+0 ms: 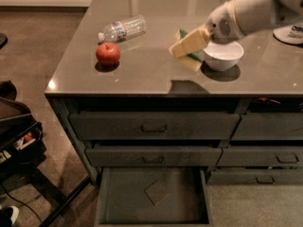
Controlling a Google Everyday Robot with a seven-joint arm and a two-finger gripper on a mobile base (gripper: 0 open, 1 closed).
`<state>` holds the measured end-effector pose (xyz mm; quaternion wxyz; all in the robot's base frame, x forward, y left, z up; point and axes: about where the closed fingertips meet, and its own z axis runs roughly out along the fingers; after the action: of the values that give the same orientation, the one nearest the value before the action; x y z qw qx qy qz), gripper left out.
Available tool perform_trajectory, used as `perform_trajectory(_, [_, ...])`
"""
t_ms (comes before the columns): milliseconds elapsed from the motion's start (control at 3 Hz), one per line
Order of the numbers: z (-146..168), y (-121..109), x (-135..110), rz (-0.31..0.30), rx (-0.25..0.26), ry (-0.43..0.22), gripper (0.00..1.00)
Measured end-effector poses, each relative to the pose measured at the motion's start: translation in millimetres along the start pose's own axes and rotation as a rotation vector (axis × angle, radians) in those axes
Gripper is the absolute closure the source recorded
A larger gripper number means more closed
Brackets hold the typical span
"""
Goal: Place sponge into bottom drawer
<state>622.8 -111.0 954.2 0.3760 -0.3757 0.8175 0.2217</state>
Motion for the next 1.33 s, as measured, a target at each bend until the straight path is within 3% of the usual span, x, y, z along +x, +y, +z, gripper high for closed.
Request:
perform_trajectory(333, [-37.8,40.3,0.9,0.142,0.07,-0.1,1.0])
perform_trajectory(667, [-57.4,58.8,37.2,0.313,0.153,-0.151,1.0])
perform_trajectory(1000, [-39.3,67.5,116.2,0.477,0.18,-0.079,1.0])
perform_trajectory(1333, [-18.1,63.9,174.1,0.548,0.166,0.001,1.0])
